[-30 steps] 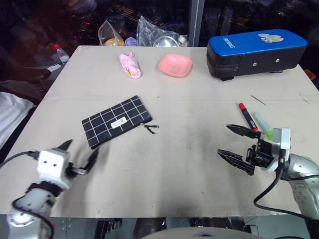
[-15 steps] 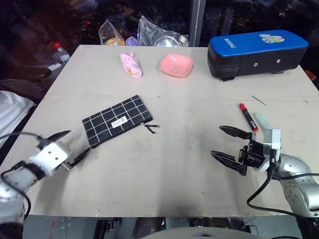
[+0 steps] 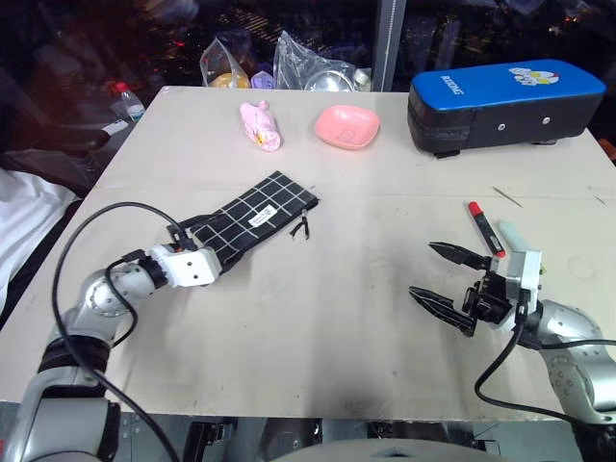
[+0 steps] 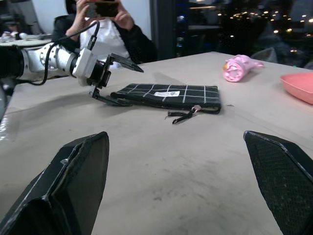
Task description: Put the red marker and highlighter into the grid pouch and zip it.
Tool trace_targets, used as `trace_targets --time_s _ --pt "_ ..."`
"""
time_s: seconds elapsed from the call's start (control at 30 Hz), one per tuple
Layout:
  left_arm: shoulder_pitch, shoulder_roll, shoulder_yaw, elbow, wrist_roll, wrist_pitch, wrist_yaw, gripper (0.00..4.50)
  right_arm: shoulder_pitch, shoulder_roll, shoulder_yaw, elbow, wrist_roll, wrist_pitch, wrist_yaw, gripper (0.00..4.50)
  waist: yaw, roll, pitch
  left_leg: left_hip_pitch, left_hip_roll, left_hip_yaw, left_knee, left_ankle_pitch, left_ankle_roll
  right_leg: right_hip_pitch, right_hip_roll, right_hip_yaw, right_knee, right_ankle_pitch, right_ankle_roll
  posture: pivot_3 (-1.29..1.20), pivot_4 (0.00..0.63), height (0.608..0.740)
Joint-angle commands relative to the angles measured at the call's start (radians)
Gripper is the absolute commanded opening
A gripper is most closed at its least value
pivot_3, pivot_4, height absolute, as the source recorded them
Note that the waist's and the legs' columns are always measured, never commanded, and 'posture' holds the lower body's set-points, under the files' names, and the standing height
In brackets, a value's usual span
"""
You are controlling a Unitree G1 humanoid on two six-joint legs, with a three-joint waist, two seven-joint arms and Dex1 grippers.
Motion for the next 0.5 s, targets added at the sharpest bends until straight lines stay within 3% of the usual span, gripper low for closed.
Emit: trace_targets --time_s 0.03,0.1,0.2,0.33,0.5 --pt "-0.032 -0.020 -0.012 -0.016 0.028 -0.038 0.091 3.95 0.006 0.005 -0.017 -0.030 0.001 -0.024 -0.019 4.50 -0.001 0.000 0.000 0.000 0.000 0.000 0.000 0.000 0.000 0.000 0.000 0.000 0.000 0.000 0.000 0.00 0.150 0.738" --pt "-0.038 -0.027 -0.028 -0.017 0.049 -0.046 0.118 3.28 0.009 0.006 -0.016 -0.030 -0.001 -0.028 -0.024 4.50 -0.002 0.000 0.000 0.000 0.000 0.000 0.000 0.000 0.000 0.000 0.001 0.000 0.000 0.000 0.000 0.00 0.150 0.738" --pt "-0.043 -0.023 -0.052 -0.010 0.070 -0.048 0.143 1.56 0.010 0.009 -0.013 -0.030 -0.004 -0.031 -0.029 4.50 -0.003 0.000 0.000 0.000 0.000 0.000 0.000 0.001 -0.001 0.000 0.001 0.000 0.000 0.000 0.000 0.00 0.150 0.738" --pt "-0.050 -0.020 -0.072 0.002 0.094 -0.025 0.173 0.03 0.009 0.013 -0.011 -0.027 -0.009 -0.039 -0.035 4.50 0.000 0.000 0.000 0.000 0.000 0.000 0.000 0.001 -0.001 0.000 0.002 0.000 0.000 0.000 0.000 0.00 0.150 0.738" --pt "-0.056 -0.031 -0.076 -0.013 0.041 -0.026 0.176 0.03 0.008 0.012 -0.006 -0.027 -0.023 -0.035 -0.056 4.50 0.001 0.000 0.000 0.000 0.000 0.000 0.000 0.001 -0.001 0.000 0.002 0.000 0.001 0.000 0.000 0.00 0.150 0.738"
